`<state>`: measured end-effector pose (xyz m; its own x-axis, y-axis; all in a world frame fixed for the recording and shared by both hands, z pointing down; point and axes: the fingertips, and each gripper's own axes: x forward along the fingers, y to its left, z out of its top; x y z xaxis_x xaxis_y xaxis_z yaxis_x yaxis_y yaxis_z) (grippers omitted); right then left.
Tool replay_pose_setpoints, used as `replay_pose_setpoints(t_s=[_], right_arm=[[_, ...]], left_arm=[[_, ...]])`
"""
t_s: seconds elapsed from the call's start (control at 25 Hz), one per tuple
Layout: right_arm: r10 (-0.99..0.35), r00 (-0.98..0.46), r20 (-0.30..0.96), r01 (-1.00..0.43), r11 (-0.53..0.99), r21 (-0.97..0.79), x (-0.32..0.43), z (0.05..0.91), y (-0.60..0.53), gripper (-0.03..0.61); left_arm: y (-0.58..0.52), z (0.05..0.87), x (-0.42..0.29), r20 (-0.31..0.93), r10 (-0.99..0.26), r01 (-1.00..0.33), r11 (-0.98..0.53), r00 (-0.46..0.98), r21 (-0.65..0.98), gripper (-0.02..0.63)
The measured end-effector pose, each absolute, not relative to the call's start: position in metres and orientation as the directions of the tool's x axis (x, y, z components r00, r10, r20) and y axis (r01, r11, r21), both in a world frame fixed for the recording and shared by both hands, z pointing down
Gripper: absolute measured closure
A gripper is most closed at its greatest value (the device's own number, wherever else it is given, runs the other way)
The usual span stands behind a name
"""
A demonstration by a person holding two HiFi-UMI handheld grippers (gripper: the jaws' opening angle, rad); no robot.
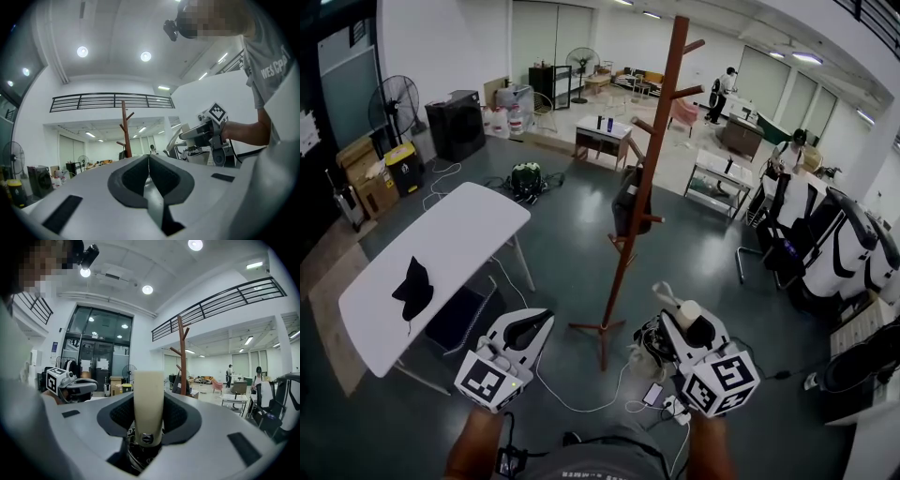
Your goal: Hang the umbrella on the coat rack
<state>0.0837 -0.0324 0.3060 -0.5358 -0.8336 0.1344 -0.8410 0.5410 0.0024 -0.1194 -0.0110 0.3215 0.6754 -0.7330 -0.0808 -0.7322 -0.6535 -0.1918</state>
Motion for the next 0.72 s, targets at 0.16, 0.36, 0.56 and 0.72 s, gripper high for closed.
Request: replay_pose_setpoints(t_s=[0.16,0.36,0.56,0.72], right_arm=[[-0.836,-0.532,0.137,-0.844,0.536,-0.006,0.079,0.305,-0.04,0.419],[-0.824,-0.552,0.126,-0.831,0.556,-0.008,0.078,0.302,-0.052,0.419],[-0.813,-0.569,0.122,-0.82,0.573,-0.005,0.073,0.302,-0.074,0.419],[-0.798,-0.593,0.109,-0.803,0.596,-0.005,0.072,0.297,-0.094,0.419]], left_arm=[[-0.014,0.32,-0.13,-0.085,-0.745,-0.745,-0.64,0.662,-0.189,0.595],[-0.025,0.322,-0.129,-0.083,-0.755,-0.755,-0.629,0.65,-0.186,0.595],[-0.038,0.321,-0.13,-0.082,-0.764,-0.761,-0.617,0.64,-0.197,0.595],[-0.055,0.319,-0.129,-0.076,-0.782,-0.778,-0.595,0.618,-0.199,0.595]])
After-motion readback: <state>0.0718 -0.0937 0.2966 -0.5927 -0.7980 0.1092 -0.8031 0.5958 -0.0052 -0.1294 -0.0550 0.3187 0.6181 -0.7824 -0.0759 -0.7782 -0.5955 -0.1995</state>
